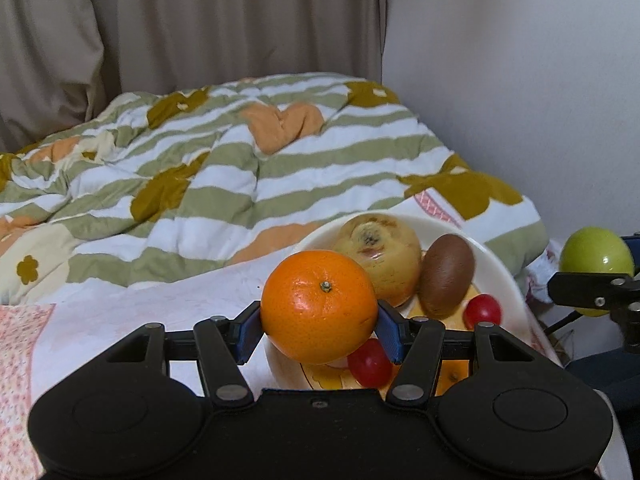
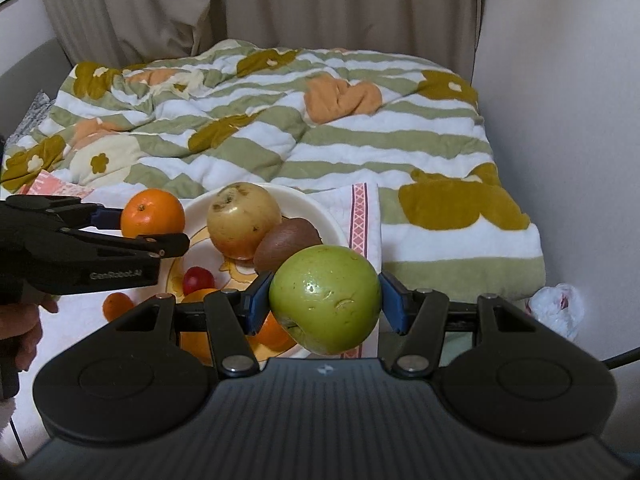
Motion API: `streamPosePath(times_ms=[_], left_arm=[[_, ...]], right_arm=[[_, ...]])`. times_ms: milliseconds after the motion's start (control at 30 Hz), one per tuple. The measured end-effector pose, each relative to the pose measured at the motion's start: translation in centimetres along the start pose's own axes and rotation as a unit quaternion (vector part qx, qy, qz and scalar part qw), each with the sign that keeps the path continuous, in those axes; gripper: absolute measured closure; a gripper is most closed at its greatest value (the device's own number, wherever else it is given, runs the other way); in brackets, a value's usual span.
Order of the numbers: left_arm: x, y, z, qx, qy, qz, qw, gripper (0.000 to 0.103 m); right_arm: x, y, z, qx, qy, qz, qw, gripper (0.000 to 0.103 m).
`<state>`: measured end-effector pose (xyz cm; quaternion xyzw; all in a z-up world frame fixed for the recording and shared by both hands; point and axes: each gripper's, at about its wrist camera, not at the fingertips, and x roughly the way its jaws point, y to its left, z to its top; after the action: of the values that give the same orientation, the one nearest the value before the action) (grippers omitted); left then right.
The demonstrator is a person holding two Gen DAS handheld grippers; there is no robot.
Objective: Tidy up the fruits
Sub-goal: 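Carry the green apple and the orange to the white bowl with both grippers, then open the left gripper to drop the orange while the right gripper releases the apple into the bowl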
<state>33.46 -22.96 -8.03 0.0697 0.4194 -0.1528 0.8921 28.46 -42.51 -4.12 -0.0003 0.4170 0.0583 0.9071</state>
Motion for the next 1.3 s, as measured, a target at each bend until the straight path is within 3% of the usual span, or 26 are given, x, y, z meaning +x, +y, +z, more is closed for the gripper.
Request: streamPosePath(times_ms=[200,267,333,367,567,900,1300], left_arm=[[1.9,0.0,0.1,0.006,0.015,0.000,0.9999,0.039],[1.6,-0.2,0.2,0.007,0.003,0.002,1.0000,0.027],[0.8,-0.1,0.4,0.006,-0.013,0.000,0.9999,0.006],[0.5,-0.1,0.6,0.004,-0.019,0.001,0.9998,0.005],[-1.5,0.6,0.2,0.001,-0.020,0.023,0.9995,0.005],[-5.7,3.0,-2.0,-0.058,-0.032,0.047,0.9967,0.004],[-9.1,4.7,-4.3,-0.099,-0.046,0.085,0.9904,0.004]], right_arm=[[1.4,-0.6,0.4,0.009,0.013,-0.006,1.000,0.031],[1.5,-0.8,0.4,0.014,0.014,-0.007,1.000,0.031],[1.6,-0.9,0.5,0.017,0.013,-0.008,1.000,0.031],[1.5,-0.9,0.6,0.019,0.012,-0.008,1.000,0.031],[1.2,-0.7,1.1,0.021,0.007,-0.004,1.000,0.031],[2.0,2.1,1.6,-0.009,-0.004,0.010,1.000,0.031],[5.6,6.6,0.7,-0.033,-0.011,0.013,0.999,0.031]])
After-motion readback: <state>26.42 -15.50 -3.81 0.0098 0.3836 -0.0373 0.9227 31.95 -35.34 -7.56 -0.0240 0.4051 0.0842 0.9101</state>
